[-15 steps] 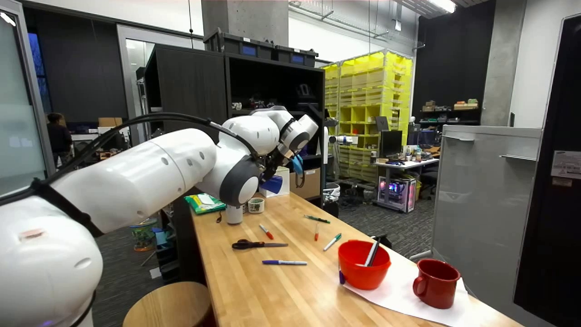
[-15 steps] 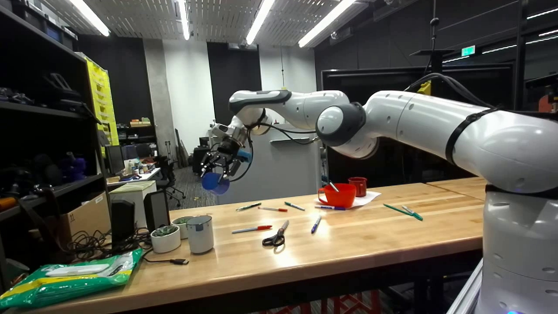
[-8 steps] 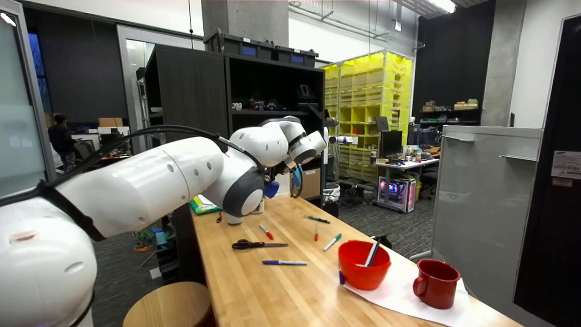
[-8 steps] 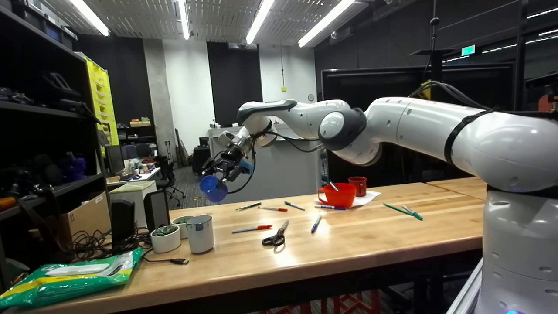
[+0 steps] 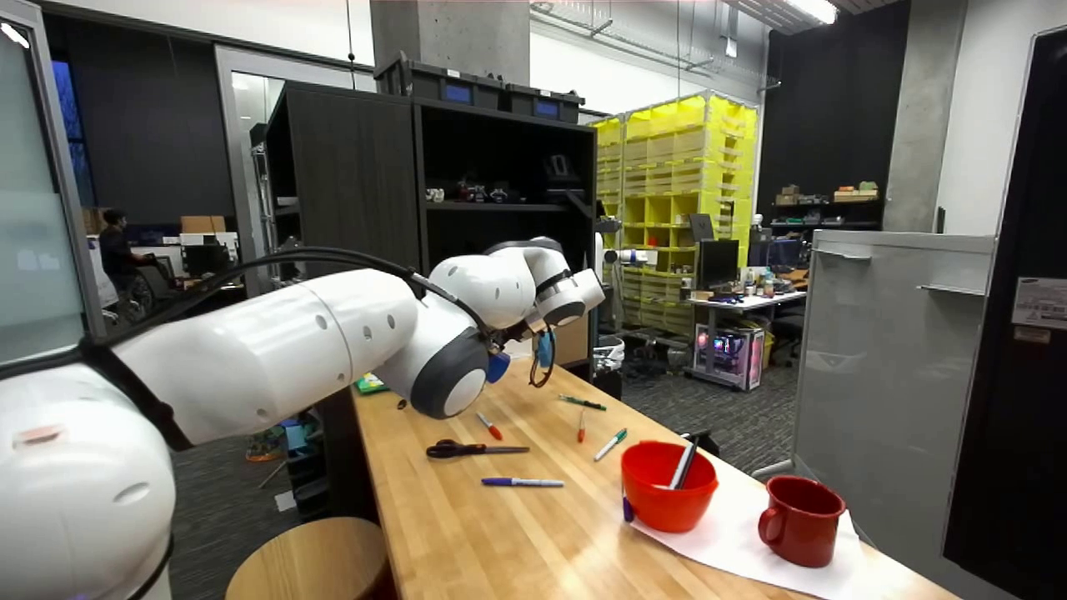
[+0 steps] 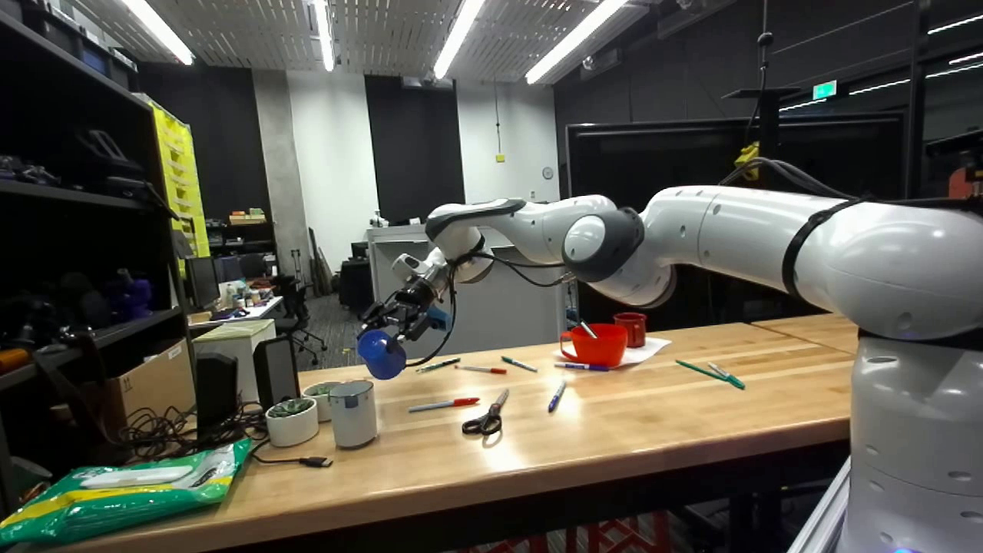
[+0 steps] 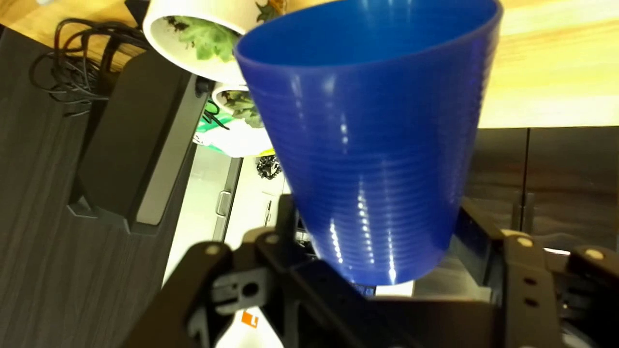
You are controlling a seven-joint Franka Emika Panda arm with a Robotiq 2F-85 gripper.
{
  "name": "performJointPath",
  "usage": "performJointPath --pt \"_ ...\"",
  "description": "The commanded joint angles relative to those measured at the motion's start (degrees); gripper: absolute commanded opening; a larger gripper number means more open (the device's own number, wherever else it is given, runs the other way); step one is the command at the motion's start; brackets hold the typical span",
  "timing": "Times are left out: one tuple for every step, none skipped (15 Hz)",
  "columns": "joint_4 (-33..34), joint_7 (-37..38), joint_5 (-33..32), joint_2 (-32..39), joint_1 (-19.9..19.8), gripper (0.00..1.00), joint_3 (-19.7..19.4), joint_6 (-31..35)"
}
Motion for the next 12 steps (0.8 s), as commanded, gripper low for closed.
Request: performJointPath --pt "6.52 1.85 1.47 5.31 0.86 0.51 0.71 -2.05" --pt "6.54 2.00 1.45 5.66 0.80 0.51 0.59 -2.37" --pt "-1.21 0.49 1.31 2.00 -0.98 0.51 1.03 0.47" --pt "-1.26 0.68 1.27 2.16 -1.03 0.51 1.03 0.25" --pt "6.43 2.46 1.50 6.40 0.72 0.51 0.71 -2.94" --pt "6.51 2.67 1.50 6.59 0.73 0.51 0.73 -3.34" --pt "-1.23 0.96 1.45 2.93 -1.14 0.51 1.26 -0.65" --pt "-1.24 1.35 1.54 3.00 -1.13 0.51 1.32 -0.70" --pt "6.62 3.06 1.78 7.19 0.72 0.51 0.96 -3.93" --pt "6.72 3.15 1.77 7.30 0.78 0.51 0.91 -4.23" --pt "-1.16 1.58 1.62 3.32 -1.04 0.51 1.30 -1.55" --pt "-1.15 1.64 1.62 3.40 -1.05 0.51 1.29 -1.56"
